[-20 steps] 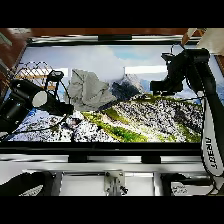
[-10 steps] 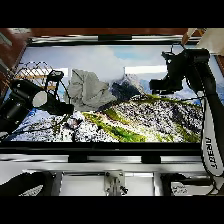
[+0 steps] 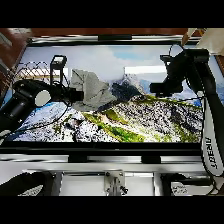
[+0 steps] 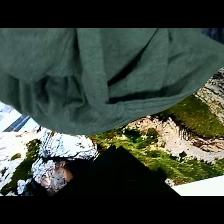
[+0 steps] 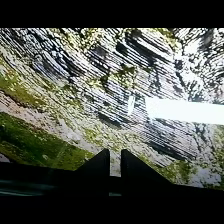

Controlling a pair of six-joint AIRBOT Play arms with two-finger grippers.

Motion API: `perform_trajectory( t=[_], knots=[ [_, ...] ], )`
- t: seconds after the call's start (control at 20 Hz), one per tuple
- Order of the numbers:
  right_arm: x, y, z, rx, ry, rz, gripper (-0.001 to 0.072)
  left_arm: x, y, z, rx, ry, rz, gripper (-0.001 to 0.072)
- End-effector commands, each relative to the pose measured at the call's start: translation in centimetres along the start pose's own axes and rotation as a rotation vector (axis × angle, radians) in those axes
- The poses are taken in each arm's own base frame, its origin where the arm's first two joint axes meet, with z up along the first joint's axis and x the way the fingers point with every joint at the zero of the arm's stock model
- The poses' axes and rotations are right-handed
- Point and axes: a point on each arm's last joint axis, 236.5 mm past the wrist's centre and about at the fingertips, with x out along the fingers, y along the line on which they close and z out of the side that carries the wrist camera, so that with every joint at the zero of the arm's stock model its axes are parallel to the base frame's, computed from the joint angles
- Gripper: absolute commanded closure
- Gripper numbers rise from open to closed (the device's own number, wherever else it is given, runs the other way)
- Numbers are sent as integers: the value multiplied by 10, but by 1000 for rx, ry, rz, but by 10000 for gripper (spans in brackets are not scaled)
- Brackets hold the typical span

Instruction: Fold the shirts.

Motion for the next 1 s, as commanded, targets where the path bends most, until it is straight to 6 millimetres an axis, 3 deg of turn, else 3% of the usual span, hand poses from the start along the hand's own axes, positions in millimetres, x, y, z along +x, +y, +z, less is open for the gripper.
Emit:
perform_trajectory(
  t=[0.0,0.2,0.3,0.35,0.4,0.45,0.65,0.75,0.85,0.95],
  knots=[
    [0,-6,-3,-16,11,-27,505,-1,-20,12,-50,-50,-87,672],
    [-1,-7,21,-38,-88,-31,505,0,-19,6,-47,-24,-81,673],
    [-2,-10,29,-51,-122,-47,505,-1,-15,-8,-46,38,-61,672],
    [-2,-9,29,-53,-121,-43,501,0,-13,-15,-46,67,-51,578],
    [-2,-8,28,-52,-116,-37,279,0,-10,-21,-44,95,-41,92],
    [-1,-6,27,-61,-112,-31,31,4,-6,-25,-37,116,-30,-9],
    [-1,9,26,-67,-110,31,33,49,54,-36,-105,295,79,-6],
    [-3,25,25,-60,-111,103,33,82,77,-21,-146,330,104,-7],
    [-3,33,25,-58,-109,136,33,114,84,5,-171,309,98,-7],
    [-3,32,25,-58,-112,133,33,145,68,23,-199,300,25,-7]
  ],
)
